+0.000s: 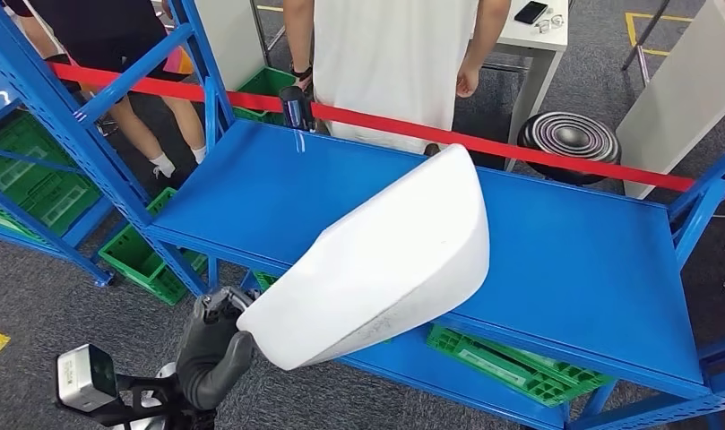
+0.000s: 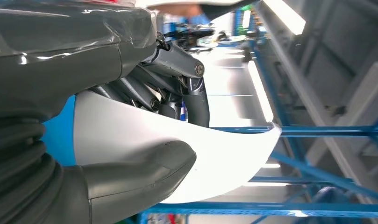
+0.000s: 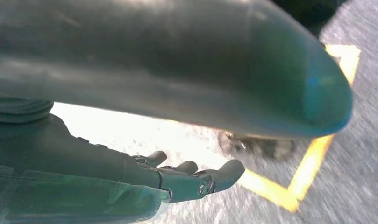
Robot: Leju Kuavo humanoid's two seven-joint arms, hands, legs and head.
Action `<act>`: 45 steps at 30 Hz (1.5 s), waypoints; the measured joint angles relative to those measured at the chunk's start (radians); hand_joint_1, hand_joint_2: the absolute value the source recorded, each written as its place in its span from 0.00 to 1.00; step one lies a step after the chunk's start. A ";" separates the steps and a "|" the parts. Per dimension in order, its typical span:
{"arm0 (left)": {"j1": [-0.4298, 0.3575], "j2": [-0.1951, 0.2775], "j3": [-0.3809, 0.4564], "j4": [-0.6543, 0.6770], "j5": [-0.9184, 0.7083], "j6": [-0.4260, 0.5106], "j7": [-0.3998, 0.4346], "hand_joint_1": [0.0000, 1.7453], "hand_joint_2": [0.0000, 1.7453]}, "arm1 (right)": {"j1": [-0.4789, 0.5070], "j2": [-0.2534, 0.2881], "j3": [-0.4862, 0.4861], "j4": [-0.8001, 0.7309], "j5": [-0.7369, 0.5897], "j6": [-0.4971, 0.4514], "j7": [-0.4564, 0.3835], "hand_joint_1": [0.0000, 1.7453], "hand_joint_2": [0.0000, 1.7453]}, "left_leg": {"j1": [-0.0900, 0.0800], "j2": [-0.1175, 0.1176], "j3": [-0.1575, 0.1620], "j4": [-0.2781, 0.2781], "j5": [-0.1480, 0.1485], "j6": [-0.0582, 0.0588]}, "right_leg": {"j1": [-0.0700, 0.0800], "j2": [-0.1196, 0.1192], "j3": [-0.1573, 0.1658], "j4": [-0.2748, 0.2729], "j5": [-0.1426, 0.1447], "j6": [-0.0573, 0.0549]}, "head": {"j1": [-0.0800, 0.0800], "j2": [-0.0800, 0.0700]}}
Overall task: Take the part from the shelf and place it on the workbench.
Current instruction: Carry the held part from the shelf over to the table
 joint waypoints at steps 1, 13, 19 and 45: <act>0.003 0.004 0.001 0.008 0.000 -0.002 0.002 1.00 1.00 | -0.003 0.013 0.002 0.030 0.005 0.035 0.006 0.00 0.00 | 0.004 -0.001 -0.012 0.041 -0.047 -0.007 | -0.001 -0.002 -0.009 0.000 0.010 -0.008 | -0.001 0.000; -0.128 -0.086 -0.071 0.131 -0.005 0.079 0.101 1.00 1.00 | -0.079 0.246 -0.039 0.631 0.011 0.287 0.010 0.00 0.00 | -0.013 -0.007 0.192 -0.075 -0.091 0.037 | 0.000 -0.004 -0.098 -0.009 0.118 0.025 | -0.004 0.000; -0.191 -0.132 -0.100 0.173 0.054 -0.010 0.171 1.00 1.00 | -0.098 0.317 -0.073 0.834 -0.043 0.362 0.011 0.00 0.00 | -0.011 0.005 0.124 -0.112 0.000 0.059 | 0.006 -0.003 -0.170 0.208 -0.045 0.011 | 0.005 0.000; -0.128 -0.066 -0.009 0.200 0.066 -0.057 0.117 1.00 1.00 | -0.084 0.431 -0.208 0.810 0.042 0.249 -0.015 0.00 0.00 | -0.023 0.000 0.186 -0.093 -0.067 0.060 | 0.005 -0.005 -0.115 0.004 0.112 0.023 | -0.003 0.000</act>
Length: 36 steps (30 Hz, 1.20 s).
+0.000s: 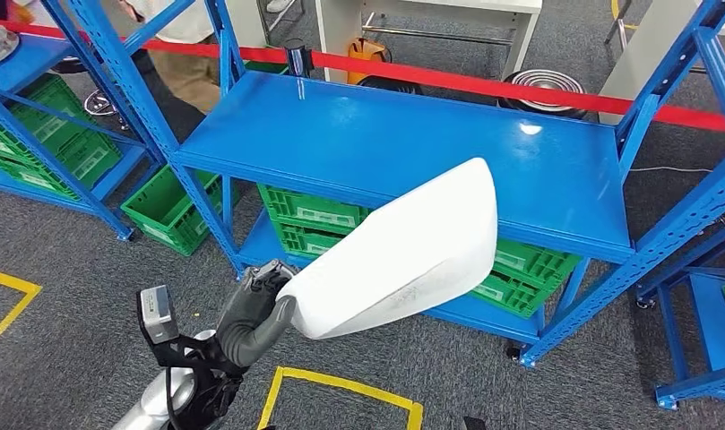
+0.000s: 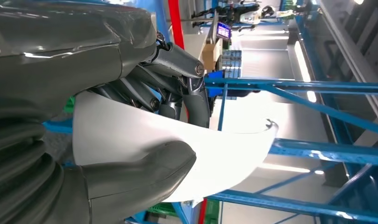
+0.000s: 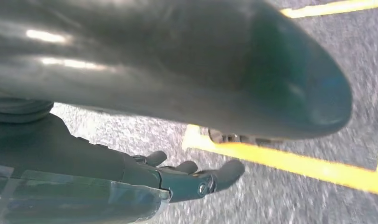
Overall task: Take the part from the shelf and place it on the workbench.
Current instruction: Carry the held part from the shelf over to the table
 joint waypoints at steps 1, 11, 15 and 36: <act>0.003 0.001 0.001 -0.005 -0.002 0.002 -0.001 1.00 1.00 | 0.002 -0.006 0.001 -0.007 0.002 -0.001 0.001 0.00 0.00 | 0.002 0.002 -0.005 -0.016 0.020 0.007 | 0.003 0.001 -0.010 0.018 -0.025 -0.005 | 0.002 0.000; 0.043 0.010 0.003 -0.038 -0.030 0.005 -0.003 1.00 1.00 | 0.018 -0.041 0.006 -0.038 0.013 0.002 0.004 0.00 0.00 | 0.025 0.009 -0.192 0.052 0.125 -0.037 | -0.012 0.003 0.133 0.043 -0.131 0.044 | 0.007 0.000; 0.055 0.017 0.003 -0.053 -0.037 0.001 -0.004 1.00 1.00 | 0.032 -0.043 0.006 -0.042 0.015 0.007 0.002 0.00 0.00 | 0.032 0.007 -0.214 0.076 0.129 -0.051 | -0.006 0.000 0.131 0.009 -0.143 0.003 | 0.005 0.000; 0.026 0.020 -0.005 -0.061 -0.032 -0.055 0.011 1.00 1.00 | 0.032 -0.034 0.006 -0.048 0.015 0.004 -0.006 0.00 0.00 | 0.010 0.004 -0.072 -0.018 0.063 -0.003 | 0.000 -0.001 -0.072 0.260 -0.146 0.011 | 0.007 0.000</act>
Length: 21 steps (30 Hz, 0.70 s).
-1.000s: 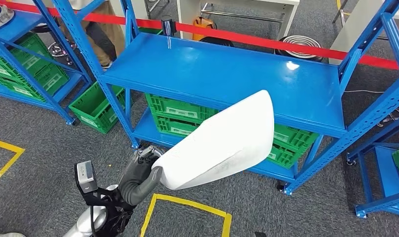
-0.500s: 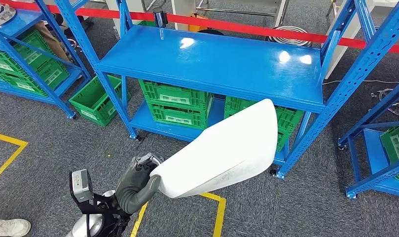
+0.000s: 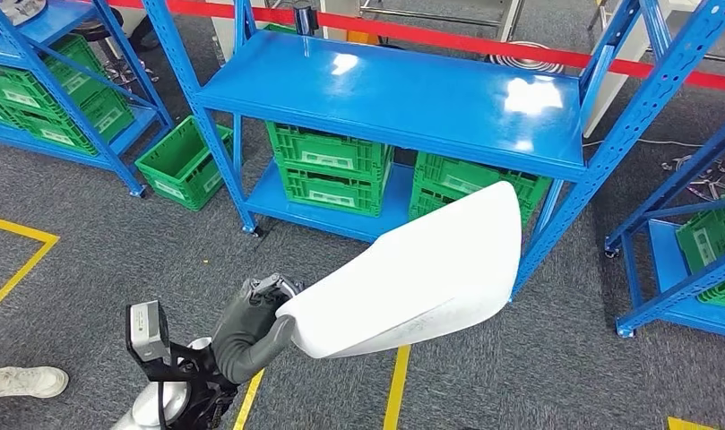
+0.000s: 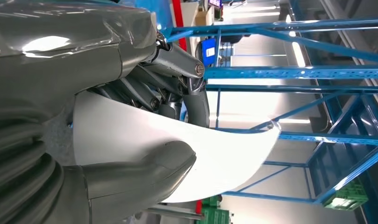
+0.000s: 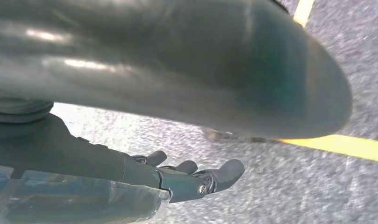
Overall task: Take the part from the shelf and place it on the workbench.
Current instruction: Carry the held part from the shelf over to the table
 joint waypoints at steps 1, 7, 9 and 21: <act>0.000 0.000 -0.001 0.002 0.001 0.001 0.000 1.00 1.00 | 0.000 -0.001 0.000 0.000 0.000 0.000 0.000 0.00 0.00 | 0.001 0.001 -0.018 0.004 0.012 -0.004 | -0.002 0.000 0.006 0.027 0.025 0.017 | 0.000 0.000; 0.000 0.000 -0.002 0.004 0.004 0.002 0.001 1.00 1.00 | -0.008 -0.002 -0.001 0.000 0.001 0.000 0.000 0.00 0.00 | 0.005 0.002 -0.110 0.079 0.043 -0.034 | 0.001 0.002 0.225 -0.262 -0.002 0.012 | 0.000 0.000; 0.002 0.001 -0.002 0.004 0.004 0.003 0.002 1.00 1.00 | -0.007 -0.002 -0.001 0.000 0.002 0.000 0.000 0.00 0.00 | 0.011 0.001 -0.115 0.085 0.049 -0.044 | 0.000 0.002 0.221 -0.270 -0.004 -0.007 | -0.001 0.000; 0.014 0.012 0.000 -0.002 -0.004 0.006 -0.001 1.00 1.00 | -0.003 0.000 0.000 0.000 0.034 0.007 0.005 0.00 0.00 | 0.011 0.003 -0.031 0.104 -0.026 -0.031 | 0.005 -0.003 0.194 -0.273 0.038 -0.024 | -0.001 0.000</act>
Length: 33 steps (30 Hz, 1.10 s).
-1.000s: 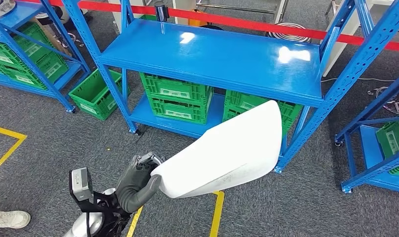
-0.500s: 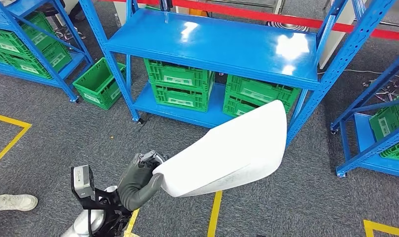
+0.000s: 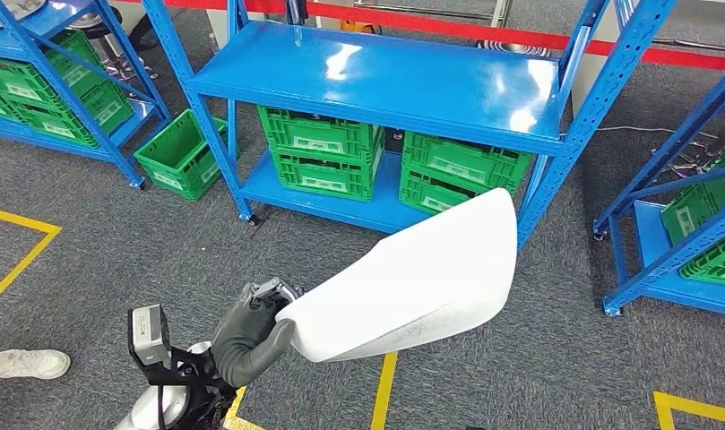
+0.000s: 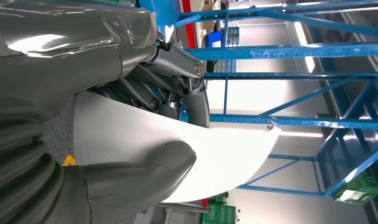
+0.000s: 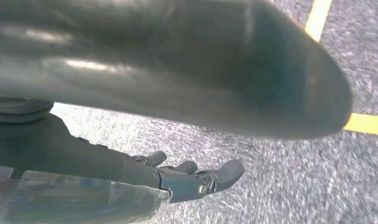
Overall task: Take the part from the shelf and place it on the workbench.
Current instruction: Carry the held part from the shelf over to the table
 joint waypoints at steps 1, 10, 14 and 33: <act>0.001 0.001 0.001 -0.002 0.000 0.000 -0.001 1.00 1.00 | -0.001 0.002 0.000 0.000 0.002 0.001 0.002 0.00 0.00 | -0.007 0.003 0.006 -0.017 -0.004 0.008 | -0.004 -0.003 -0.003 -0.002 0.003 0.005 | 0.000 0.000; 0.014 0.001 0.004 -0.012 -0.009 -0.003 -0.008 1.00 1.00 | -0.003 -0.008 0.010 -0.001 0.021 0.013 0.015 0.00 0.00 | -0.006 -0.034 0.023 -0.095 0.036 0.035 | -0.003 0.001 -0.149 0.264 -0.097 0.016 | 0.001 0.000; 0.015 0.001 0.003 -0.012 -0.010 -0.005 -0.008 1.00 1.00 | -0.005 -0.015 0.013 -0.001 0.027 0.015 0.018 0.00 0.00 | -0.002 -0.073 0.003 -0.054 0.022 0.015 | -0.016 0.028 -0.063 0.067 -0.001 0.051 | 0.002 0.000; 0.010 0.006 0.006 -0.014 -0.011 -0.006 -0.008 1.00 1.00 | -0.014 -0.011 0.017 0.000 0.029 0.017 0.021 0.00 0.00 | 0.000 0.049 -0.006 -0.025 -0.008 -0.019 | -0.008 -0.094 -0.046 0.012 0.027 0.021 | -0.010 0.000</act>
